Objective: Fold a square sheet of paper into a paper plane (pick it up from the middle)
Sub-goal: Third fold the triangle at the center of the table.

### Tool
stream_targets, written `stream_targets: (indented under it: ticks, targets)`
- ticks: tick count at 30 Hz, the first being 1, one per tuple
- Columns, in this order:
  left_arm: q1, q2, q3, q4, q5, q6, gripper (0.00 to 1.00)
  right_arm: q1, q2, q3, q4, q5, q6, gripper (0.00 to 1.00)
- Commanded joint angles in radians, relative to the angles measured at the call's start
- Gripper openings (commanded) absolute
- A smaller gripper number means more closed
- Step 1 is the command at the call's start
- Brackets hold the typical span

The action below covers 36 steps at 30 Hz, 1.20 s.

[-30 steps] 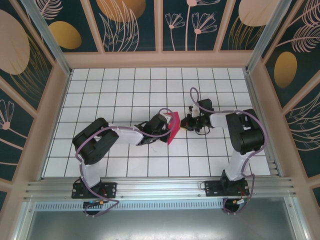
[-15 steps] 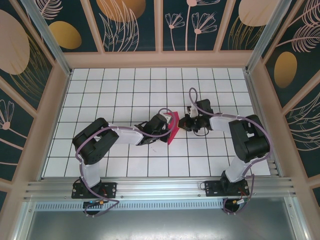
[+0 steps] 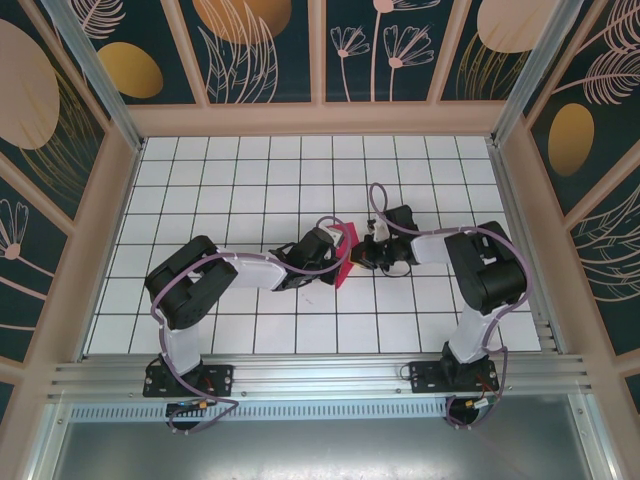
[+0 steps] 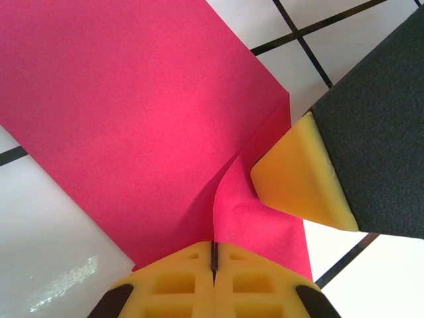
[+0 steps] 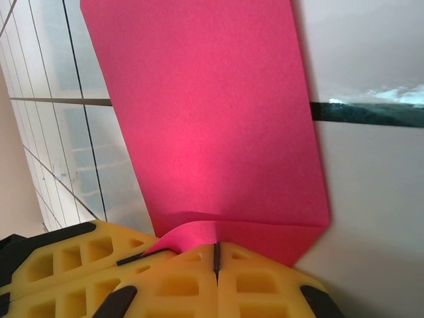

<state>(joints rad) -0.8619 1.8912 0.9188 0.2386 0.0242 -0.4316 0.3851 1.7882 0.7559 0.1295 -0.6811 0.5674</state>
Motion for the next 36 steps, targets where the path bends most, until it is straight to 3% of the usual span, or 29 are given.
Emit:
stream_targets:
  ticks: [1,8,19,30,36]
  targets:
    - [0.006,0.006,-0.017,-0.08,-0.042,-0.009,0.0,0.0,-0.056,-0.029,0.006,-0.017,0.012,0.01]
    - [0.006,0.011,-0.009,-0.084,-0.046,-0.006,0.0,0.015,-0.118,-0.09,0.051,-0.04,0.05,0.01]
    - [0.006,0.019,-0.009,-0.079,-0.035,-0.016,0.0,0.032,-0.001,-0.11,0.106,-0.005,0.072,0.0]
    - [0.007,0.009,-0.033,-0.06,-0.028,-0.03,0.0,0.044,-0.157,-0.154,0.14,-0.05,0.109,0.01]
    - [0.006,0.017,-0.024,-0.055,-0.013,-0.027,0.0,0.074,-0.132,-0.184,0.221,-0.058,0.162,0.01]
